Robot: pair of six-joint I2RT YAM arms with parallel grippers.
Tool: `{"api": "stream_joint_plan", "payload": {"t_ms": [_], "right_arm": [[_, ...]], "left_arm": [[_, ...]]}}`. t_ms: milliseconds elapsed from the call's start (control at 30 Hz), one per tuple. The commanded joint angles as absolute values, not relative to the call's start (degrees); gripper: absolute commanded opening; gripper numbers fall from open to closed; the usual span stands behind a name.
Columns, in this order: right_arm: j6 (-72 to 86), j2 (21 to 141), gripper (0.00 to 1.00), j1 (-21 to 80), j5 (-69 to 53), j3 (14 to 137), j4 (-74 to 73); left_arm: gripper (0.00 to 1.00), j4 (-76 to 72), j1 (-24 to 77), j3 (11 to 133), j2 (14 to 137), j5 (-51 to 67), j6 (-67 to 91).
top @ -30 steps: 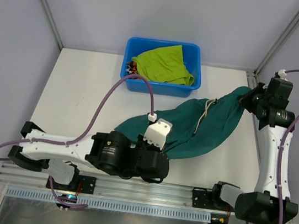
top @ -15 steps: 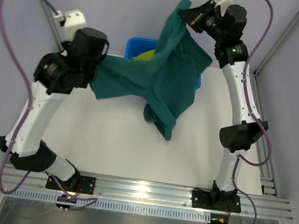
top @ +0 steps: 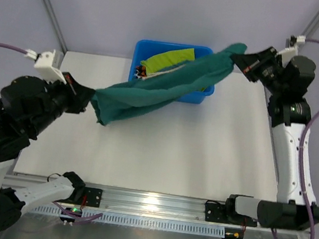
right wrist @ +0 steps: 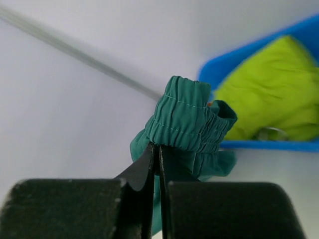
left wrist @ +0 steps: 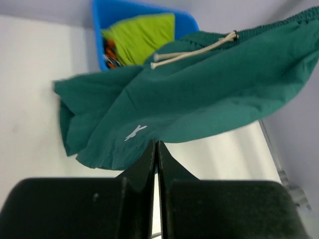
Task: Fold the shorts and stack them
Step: Flatten out the shorts at the center of the board, then fold the shorts at the center of the board.
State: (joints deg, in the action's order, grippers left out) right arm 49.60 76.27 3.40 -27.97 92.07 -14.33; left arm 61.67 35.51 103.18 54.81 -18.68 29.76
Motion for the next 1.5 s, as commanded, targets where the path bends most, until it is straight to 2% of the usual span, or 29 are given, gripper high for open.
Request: {"api": "stream_joint_plan", "payload": {"t_ms": [0,100,267,467,600,733,767,900,1033,1300,1333,1400,1467], "right_arm": [[37.0,66.6,0.03,-3.2,-22.3,80.2,-31.7],[31.7,60.6,0.04,-4.7,-16.1,68.7,-37.9],[28.0,56.3,0.04,-5.6,-6.3,57.1,-42.6],[26.1,51.1,0.04,-5.7,4.6,54.5,-46.4],[26.7,48.5,0.04,-5.7,5.4,54.0,-47.1],[27.8,48.9,0.04,-5.7,7.4,53.9,-43.7],[28.0,51.1,0.04,-5.7,7.3,55.3,-43.1],[31.0,58.5,0.04,-5.7,4.8,59.5,-38.3],[33.2,67.9,0.04,-5.7,1.2,62.0,-33.2],[30.6,89.7,0.11,-5.6,-8.8,69.1,-23.9],[29.2,93.5,0.12,-5.6,-9.6,71.7,-24.0],[28.0,96.0,0.17,-5.6,-12.8,73.4,-22.9],[25.7,97.9,0.29,-5.6,-15.4,75.4,-22.9]], "left_arm": [[0.0,55.3,35.6,86.0,49.2,0.7,36.3],[0.0,52.0,35.6,71.9,42.8,7.8,40.2],[0.0,47.1,35.6,57.1,35.2,14.6,45.3],[0.0,47.6,35.6,51.9,32.1,16.3,46.1],[0.0,49.1,35.7,52.5,34.6,13.8,44.8],[0.0,49.8,35.6,56.2,43.9,1.8,41.1],[0.0,50.4,35.6,57.7,46.1,-4.3,40.3],[0.0,51.0,35.5,70.7,58.8,-15.4,34.4],[0.0,49.3,31.2,78.4,71.3,-15.0,29.5],[0.0,38.4,21.4,81.0,89.0,-12.8,26.8],[0.03,35.6,20.6,81.3,89.8,-10.6,26.5],[0.18,33.8,18.2,82.7,92.0,-9.3,26.3],[0.4,33.0,17.7,83.8,92.4,-9.3,25.4]]}}
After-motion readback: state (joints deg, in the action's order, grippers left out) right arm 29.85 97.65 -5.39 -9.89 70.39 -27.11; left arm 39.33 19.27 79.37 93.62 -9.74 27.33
